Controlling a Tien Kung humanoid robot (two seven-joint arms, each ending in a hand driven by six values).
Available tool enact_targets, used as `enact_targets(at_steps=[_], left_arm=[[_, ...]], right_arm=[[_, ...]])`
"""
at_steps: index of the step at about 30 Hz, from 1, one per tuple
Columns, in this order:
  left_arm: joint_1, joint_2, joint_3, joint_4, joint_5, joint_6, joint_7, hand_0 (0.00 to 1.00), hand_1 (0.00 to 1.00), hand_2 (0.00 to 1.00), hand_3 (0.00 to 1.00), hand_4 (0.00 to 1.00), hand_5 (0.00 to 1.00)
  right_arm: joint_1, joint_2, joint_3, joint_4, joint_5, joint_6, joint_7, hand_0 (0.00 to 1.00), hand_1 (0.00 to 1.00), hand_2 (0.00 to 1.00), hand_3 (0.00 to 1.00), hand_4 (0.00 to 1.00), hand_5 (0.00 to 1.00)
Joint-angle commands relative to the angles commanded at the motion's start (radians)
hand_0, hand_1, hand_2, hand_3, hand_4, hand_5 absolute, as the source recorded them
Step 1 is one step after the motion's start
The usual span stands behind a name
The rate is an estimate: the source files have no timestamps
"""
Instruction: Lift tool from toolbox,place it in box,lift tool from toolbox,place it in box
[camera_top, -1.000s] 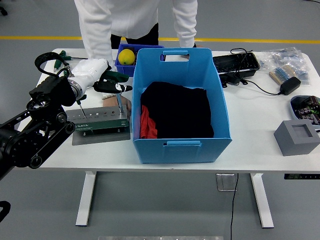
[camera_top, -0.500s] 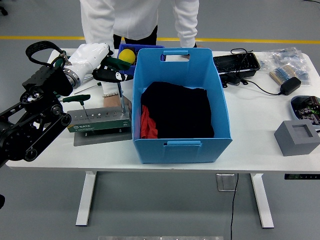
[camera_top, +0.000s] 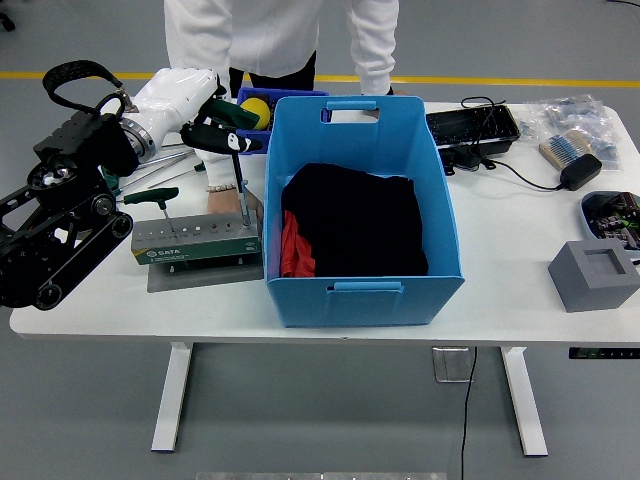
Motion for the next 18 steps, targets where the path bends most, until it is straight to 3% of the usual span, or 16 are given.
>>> enact_targets(at_steps=[1,2,18], left_arm=[[-0.002,0.002,0.001,-0.003,-0.003,0.0,-0.001,0.042,0.002,0.002,0.016,0.998,0.624],[-0.005,0.005,0.002,-0.007,-0.007,-0.001,-0.002,0.043,0.002,0.002,0.018,0.84,0.58],[-0.083,0.053,0.038,-0.052,-0.052,-0.028,0.011,0.045,0.002,0.002,0.022,0.764,0.597]], right_arm=[[0.0,0.0,0.0,0.0,0.0,0.0,0.0,0.685,0.669,0.725,0.57,0.802,0.677],[0.0,0.0,0.001,0.0,0.0,0.0,0.0,0.685,0.669,0.725,0.569,0.802,0.677],[0.002,-0.001,0.007,0.0,-0.008,0.0,-0.002,0.685,0.669,0.725,0.569,0.802,0.677]])
